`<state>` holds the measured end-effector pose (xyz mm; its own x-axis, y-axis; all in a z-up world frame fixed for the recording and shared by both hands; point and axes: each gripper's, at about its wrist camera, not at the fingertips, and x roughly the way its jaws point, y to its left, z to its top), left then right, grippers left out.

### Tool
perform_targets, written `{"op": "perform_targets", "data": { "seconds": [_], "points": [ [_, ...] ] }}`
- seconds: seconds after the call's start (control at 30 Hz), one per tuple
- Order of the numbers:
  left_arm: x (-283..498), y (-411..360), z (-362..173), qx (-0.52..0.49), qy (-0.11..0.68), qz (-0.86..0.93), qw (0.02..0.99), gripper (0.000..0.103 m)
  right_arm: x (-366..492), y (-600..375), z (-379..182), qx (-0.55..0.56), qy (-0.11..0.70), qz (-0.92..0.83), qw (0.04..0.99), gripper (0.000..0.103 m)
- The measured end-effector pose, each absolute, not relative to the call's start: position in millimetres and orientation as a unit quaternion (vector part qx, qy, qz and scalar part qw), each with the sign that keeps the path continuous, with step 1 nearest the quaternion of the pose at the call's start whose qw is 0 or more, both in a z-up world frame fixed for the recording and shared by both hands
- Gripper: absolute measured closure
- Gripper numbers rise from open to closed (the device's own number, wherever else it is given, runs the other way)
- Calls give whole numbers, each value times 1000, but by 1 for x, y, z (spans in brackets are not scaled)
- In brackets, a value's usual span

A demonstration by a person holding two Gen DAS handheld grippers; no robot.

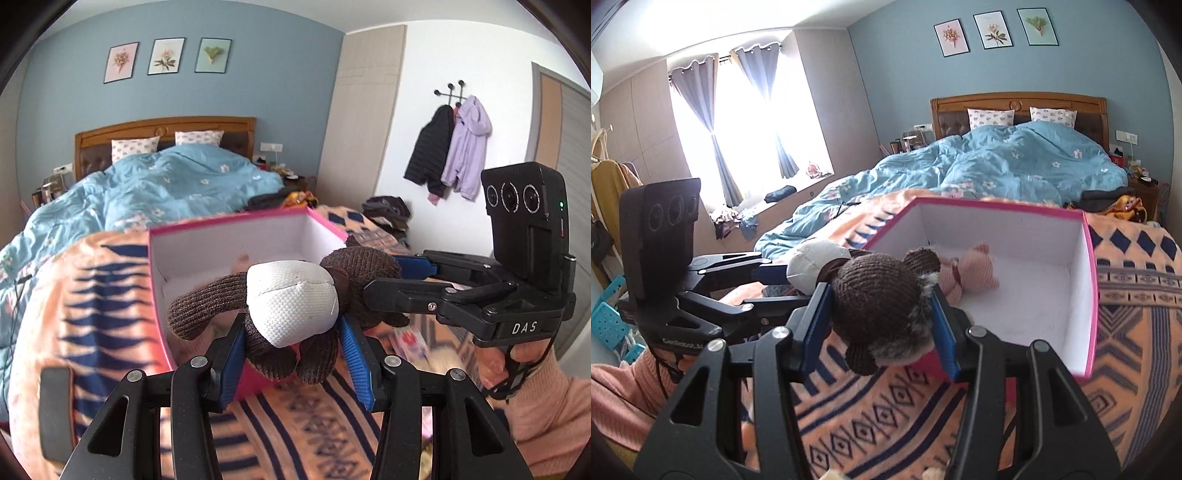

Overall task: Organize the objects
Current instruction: 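Carry the brown monkey with both grippers over the box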

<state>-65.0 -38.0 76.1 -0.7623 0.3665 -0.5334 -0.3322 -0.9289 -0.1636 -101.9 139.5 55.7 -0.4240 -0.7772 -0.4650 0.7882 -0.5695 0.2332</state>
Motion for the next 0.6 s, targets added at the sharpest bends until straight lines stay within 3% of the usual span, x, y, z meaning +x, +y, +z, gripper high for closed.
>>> {"op": "perform_targets", "data": {
  "seconds": [0.2, 0.6],
  "points": [
    [-108, -48, 86, -292, -31, 943, 154, 54, -146, 120, 64, 263, 5, -847, 462, 49],
    [-197, -71, 52, -350, -47, 930, 104, 54, -234, 80, 39, 328, -4, -845, 421, 50]
  ]
}}
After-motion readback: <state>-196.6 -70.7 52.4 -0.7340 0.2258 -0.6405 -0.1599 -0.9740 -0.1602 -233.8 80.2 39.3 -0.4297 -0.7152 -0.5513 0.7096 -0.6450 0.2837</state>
